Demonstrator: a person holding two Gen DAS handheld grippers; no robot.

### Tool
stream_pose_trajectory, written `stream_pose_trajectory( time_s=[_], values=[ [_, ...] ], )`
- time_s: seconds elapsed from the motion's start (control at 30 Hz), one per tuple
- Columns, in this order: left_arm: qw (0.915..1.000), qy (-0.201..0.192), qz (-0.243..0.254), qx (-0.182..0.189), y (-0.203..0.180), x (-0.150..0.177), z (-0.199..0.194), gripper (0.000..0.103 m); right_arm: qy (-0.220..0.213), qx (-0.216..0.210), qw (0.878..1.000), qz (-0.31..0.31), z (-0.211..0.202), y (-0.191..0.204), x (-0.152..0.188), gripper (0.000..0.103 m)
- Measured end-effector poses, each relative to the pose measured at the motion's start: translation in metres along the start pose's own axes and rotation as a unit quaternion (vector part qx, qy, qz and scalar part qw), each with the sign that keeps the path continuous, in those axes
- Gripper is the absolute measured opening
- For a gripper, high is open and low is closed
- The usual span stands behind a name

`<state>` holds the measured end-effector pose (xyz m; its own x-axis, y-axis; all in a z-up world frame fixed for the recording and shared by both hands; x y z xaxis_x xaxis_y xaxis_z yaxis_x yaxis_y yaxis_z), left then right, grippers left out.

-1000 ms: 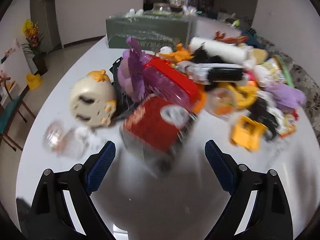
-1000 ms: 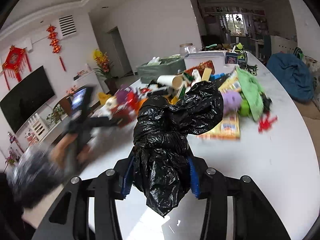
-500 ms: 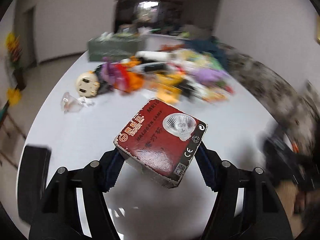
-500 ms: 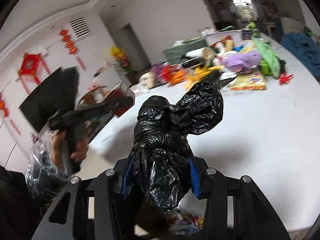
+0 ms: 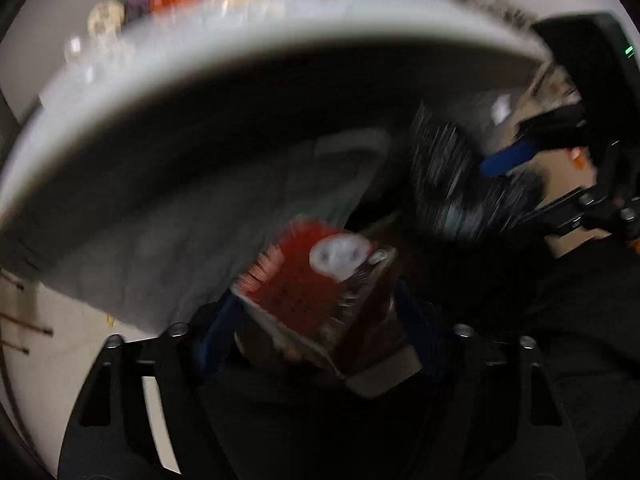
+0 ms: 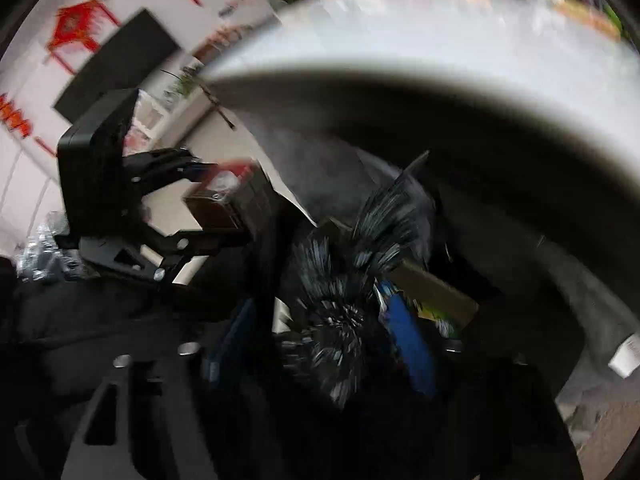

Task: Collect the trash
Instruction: 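Carry the red lamp box and black bag to the cardboard box and release both, then grasp the yellow blade and black spider with the left gripper while the right grasps the purple plush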

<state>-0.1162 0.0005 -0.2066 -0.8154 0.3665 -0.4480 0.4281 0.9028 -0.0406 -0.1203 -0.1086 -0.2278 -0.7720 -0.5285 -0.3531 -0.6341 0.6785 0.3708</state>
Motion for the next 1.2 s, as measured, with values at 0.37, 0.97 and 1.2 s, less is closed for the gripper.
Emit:
stream_pose_trajectory(
  time_s=[0.37,0.97,1.2],
  values=[
    [0.9949,-0.076,-0.05,0.044,0.016,-0.041,-0.047,0.088,-0.19,0.089,0.976,-0.051,-0.14,-0.008,-0.086,0.082],
    [0.9757,-0.178,-0.097,0.084,0.031,-0.14,-0.084,0.09,-0.296,0.092,0.914,0.262,-0.16,-0.26,-0.304,0.096],
    [0.9771,-0.175,-0.095,0.075,0.037,-0.162,-0.082,0.09,-0.296,0.07,0.909,0.285,-0.14,-0.269,-0.323,0.062]
  ],
)
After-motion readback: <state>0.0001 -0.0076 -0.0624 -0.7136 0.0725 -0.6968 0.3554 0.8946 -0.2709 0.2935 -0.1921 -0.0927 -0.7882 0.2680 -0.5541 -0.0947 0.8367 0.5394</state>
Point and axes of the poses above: each gripper's, at about its wrist camera, not at the fingertips, and z roughly the way its jaws point, y to its left, x to its underside, the point moved 8 cm from there along z, roughly the way its jaws point, and after that the axes turned 1 degree about x, right-handed, at the moved point
